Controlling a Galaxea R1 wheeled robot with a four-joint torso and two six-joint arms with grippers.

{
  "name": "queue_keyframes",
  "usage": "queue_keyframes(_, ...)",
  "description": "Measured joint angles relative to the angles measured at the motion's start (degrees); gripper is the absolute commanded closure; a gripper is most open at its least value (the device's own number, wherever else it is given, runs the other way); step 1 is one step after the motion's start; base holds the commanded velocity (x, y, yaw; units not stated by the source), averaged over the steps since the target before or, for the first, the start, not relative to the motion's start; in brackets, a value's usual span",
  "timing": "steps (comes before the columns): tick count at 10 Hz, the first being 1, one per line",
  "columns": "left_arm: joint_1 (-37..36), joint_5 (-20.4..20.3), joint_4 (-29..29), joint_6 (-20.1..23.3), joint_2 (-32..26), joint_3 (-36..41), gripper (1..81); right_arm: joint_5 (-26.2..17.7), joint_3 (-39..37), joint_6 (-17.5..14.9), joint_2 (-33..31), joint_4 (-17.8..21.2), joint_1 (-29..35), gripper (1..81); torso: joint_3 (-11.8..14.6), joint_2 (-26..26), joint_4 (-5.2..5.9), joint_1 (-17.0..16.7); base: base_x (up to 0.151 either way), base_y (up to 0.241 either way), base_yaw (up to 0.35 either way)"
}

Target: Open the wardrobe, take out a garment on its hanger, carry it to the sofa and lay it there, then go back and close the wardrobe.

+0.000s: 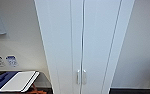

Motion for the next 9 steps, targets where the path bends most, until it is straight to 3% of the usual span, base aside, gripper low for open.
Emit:
queue_keyframes(3,-6.9,0.2,4.2,0.0,-6.1,6.9,1.0,-0.7,7.8,0.0,-3.9,0.0,8.1,1.0,0.0,0.0,0.0,0.0,0.0,0.0,0.0)
queue_keyframes(9,-19.7,1.7,5.9,-0.1,-9.1,13.0,1.0,-2.1,12.3,0.8,-5.7,0.0,21.8,1.0,-0.1,0.1,0.0,0.1,0.0,0.0,0.0)
